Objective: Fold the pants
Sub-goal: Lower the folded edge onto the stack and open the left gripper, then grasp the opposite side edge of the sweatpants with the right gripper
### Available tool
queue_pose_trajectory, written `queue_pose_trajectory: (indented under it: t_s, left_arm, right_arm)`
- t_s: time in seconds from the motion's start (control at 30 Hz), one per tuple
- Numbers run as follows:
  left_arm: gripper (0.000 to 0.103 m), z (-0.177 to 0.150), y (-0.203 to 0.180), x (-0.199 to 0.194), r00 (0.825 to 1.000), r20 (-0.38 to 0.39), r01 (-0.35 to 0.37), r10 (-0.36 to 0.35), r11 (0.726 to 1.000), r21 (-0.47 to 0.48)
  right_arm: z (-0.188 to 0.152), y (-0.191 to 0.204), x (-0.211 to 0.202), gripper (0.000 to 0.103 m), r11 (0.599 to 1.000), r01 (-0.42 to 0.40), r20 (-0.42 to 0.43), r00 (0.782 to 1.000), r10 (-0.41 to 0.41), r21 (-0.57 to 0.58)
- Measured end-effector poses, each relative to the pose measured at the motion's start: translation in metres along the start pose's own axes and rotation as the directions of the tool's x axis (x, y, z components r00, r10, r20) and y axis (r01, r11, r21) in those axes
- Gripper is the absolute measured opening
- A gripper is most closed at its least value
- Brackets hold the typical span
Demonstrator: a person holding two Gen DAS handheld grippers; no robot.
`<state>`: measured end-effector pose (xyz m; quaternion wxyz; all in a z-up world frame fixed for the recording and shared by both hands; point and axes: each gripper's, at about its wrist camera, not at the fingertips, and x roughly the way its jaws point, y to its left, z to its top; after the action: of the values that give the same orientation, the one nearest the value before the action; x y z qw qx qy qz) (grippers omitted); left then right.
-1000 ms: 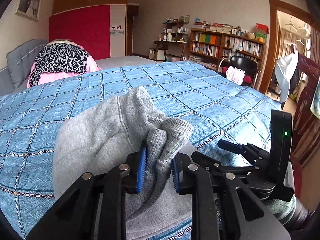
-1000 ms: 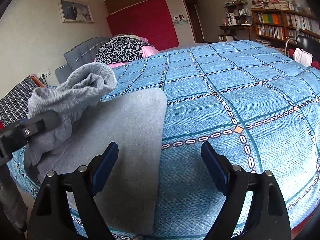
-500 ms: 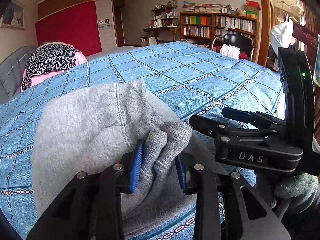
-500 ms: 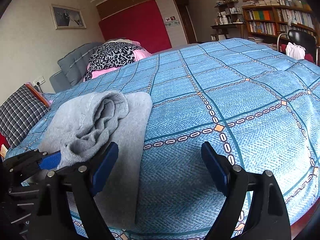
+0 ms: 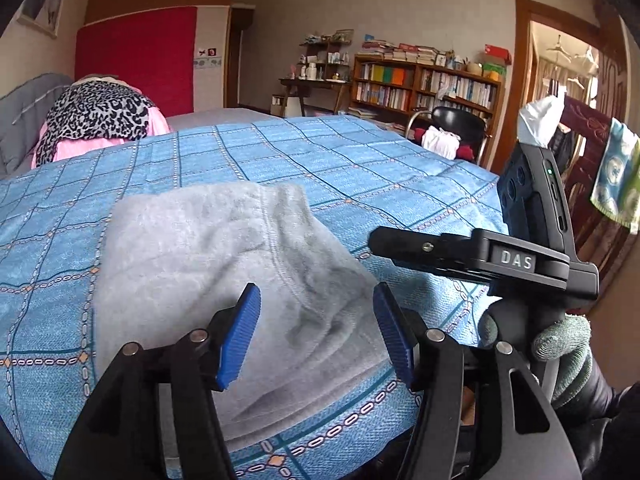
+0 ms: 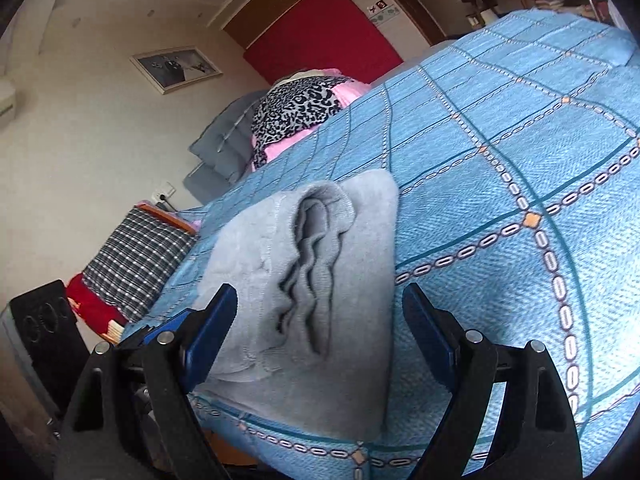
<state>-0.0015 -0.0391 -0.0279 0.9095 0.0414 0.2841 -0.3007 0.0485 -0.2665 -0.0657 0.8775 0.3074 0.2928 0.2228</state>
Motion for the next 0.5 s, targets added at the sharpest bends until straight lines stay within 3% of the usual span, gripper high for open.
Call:
queue_pose_trajectory:
  t_s: [0.23,0.5]
  left_arm:
    - [0.062,-0.001,0.057,-0.025,0.994,0.04,-0.097,0.103,0.987,-0.13]
    - [0.064,-0.02,0.1,-0.035,0.989,0.026,-0.134,0.144,0.963,-0.233]
  right_arm:
    - [0.003,0.015,0.015,0.084,1.0,-0.007,-0.046,0.999,0.006,-0.023]
    - [0.01,0.021,0.056,0.072,0.991,0.109,-0.108,0.987,-0.117,-0.072]
